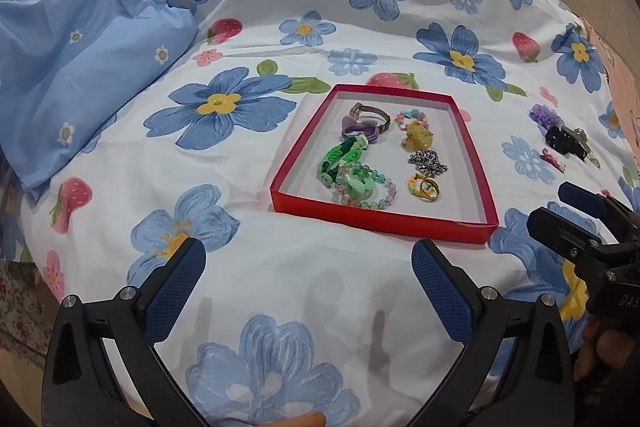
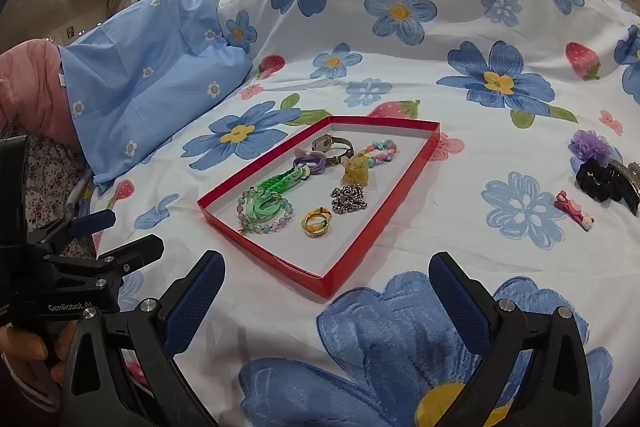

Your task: Organize jewelry

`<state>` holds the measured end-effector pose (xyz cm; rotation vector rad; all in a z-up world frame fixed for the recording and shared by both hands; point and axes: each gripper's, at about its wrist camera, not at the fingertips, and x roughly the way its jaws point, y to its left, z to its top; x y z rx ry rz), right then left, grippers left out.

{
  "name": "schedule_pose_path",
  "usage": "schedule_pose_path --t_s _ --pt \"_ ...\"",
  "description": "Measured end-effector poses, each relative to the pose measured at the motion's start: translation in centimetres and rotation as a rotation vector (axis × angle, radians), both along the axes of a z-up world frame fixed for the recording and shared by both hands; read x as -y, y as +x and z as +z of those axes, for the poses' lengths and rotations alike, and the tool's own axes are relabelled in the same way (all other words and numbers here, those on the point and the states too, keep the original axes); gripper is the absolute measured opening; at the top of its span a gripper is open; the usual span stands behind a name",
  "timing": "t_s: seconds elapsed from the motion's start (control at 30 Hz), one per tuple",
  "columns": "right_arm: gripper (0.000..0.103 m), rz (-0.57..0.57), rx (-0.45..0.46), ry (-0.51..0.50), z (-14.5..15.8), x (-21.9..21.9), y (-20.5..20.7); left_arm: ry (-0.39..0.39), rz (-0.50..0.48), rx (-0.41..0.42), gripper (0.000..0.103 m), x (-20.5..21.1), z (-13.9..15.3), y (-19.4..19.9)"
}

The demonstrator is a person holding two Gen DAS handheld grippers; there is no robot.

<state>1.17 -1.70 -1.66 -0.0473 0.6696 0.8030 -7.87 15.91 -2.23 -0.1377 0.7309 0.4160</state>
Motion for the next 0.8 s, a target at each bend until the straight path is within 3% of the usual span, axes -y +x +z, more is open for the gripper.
schedule_pose_path --t_s 0.8 --pt "0.103 0.018 0.001 0.006 0.3 -0.35 -0.27 0.001 -0.001 0.002 0.103 0.0 0.26 -0.11"
